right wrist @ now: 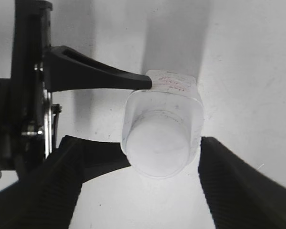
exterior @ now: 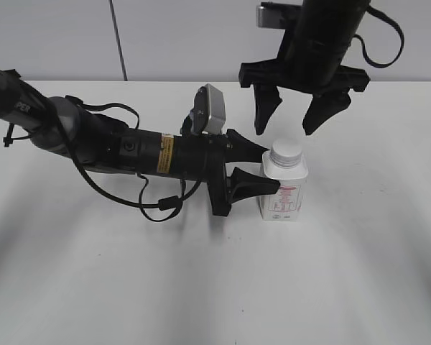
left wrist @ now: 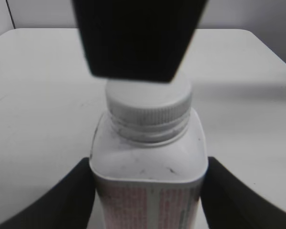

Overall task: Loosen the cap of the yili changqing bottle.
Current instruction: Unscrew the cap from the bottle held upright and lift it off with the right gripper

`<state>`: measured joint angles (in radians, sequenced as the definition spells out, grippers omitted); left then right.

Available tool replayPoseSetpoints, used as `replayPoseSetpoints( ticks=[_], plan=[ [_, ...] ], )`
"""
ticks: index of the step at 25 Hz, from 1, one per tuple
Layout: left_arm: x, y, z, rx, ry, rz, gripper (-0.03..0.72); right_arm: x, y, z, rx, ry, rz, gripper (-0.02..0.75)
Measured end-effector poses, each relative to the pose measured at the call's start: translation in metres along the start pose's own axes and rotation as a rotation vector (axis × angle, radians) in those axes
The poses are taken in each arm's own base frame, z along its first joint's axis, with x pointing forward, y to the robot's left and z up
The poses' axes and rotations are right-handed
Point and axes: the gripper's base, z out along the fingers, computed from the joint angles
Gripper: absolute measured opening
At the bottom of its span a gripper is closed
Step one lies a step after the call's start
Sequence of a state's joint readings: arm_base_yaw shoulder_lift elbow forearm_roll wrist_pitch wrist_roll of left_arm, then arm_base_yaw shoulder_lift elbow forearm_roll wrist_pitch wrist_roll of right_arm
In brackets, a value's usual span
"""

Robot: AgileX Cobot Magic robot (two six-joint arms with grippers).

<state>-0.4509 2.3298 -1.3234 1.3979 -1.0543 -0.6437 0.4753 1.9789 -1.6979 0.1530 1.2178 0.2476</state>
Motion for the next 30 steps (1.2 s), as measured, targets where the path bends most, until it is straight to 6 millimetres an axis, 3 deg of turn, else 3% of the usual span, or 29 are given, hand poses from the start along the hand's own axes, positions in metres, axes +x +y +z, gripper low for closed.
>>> replayPoseSetpoints(
  ticks=[14,18,23,30],
  plan=[
    [0.0,0.0,0.0,0.001,-0.001,0.0,0.417,-0.005,-0.006,0.036,0.047,0.075,0.011,0.538],
    [0.0,0.0,0.0,0.001,-0.001,0.0,0.417,-0.005,-0.006,0.035,0.046,0.073,0.011,0.524],
    [0.0,0.0,0.0,0.001,0.0,0.0,0.417,-0.005,-0.007,0.035,0.055,0.073,0.007,0.392],
    [0.0,0.0,0.0,0.001,0.0,0.0,0.417,-0.005,-0.007,0.035,0.054,0.075,-0.032,0.392]
  ],
)
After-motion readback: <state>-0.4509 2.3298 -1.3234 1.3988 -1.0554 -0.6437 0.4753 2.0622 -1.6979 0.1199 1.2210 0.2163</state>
